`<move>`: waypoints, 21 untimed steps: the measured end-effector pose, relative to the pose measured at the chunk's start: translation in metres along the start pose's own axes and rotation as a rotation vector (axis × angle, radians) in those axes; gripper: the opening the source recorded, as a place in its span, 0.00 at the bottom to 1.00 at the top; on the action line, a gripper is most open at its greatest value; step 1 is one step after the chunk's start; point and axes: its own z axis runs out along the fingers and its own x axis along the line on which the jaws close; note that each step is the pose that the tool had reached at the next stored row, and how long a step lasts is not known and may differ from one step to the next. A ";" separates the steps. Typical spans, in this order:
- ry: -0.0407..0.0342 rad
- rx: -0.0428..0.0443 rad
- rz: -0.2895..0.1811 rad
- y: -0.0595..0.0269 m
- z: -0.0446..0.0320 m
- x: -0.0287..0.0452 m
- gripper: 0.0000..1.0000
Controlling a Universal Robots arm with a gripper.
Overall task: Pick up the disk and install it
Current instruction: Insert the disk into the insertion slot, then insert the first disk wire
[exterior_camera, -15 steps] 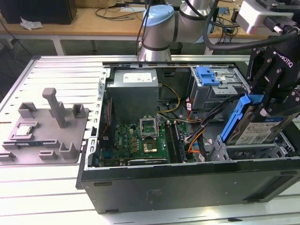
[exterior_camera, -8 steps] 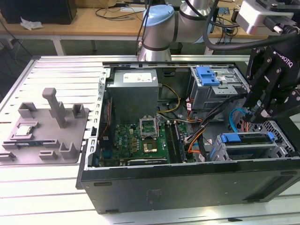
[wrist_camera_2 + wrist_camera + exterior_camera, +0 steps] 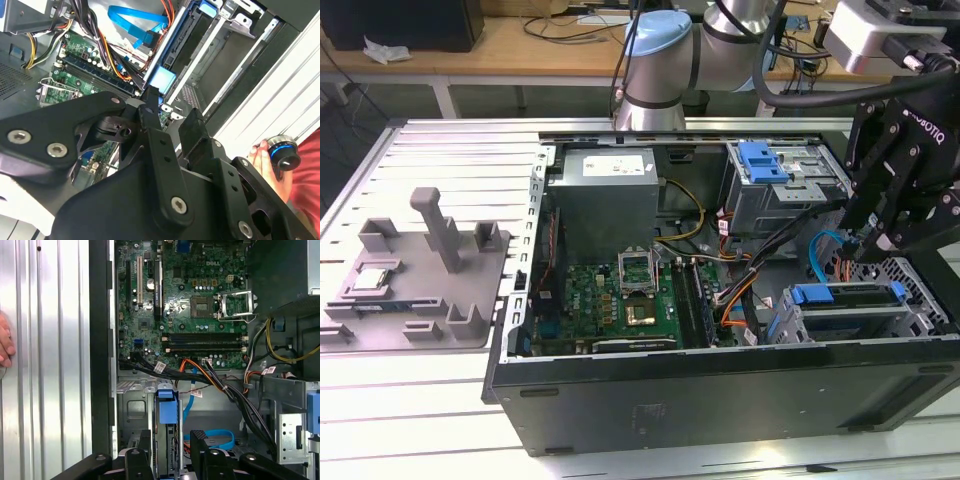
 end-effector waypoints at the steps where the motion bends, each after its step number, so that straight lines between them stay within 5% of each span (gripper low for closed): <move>1: 0.0001 0.0000 0.000 0.0000 0.0000 0.0000 0.44; 12: 0.0000 0.0000 0.000 0.0000 0.0002 0.0000 0.44; 16: 0.0819 0.0015 0.001 0.0004 0.0005 -0.0205 0.44; 17: 0.1135 0.0021 0.002 0.0006 0.0007 -0.0302 0.44; 18: 0.1672 0.0031 0.002 0.0009 0.0010 -0.0498 0.44; 19: 0.1777 0.0032 0.004 -0.0001 0.0010 -0.0532 0.44; 21: 0.1873 0.0024 0.017 -0.0053 0.0010 -0.0545 0.44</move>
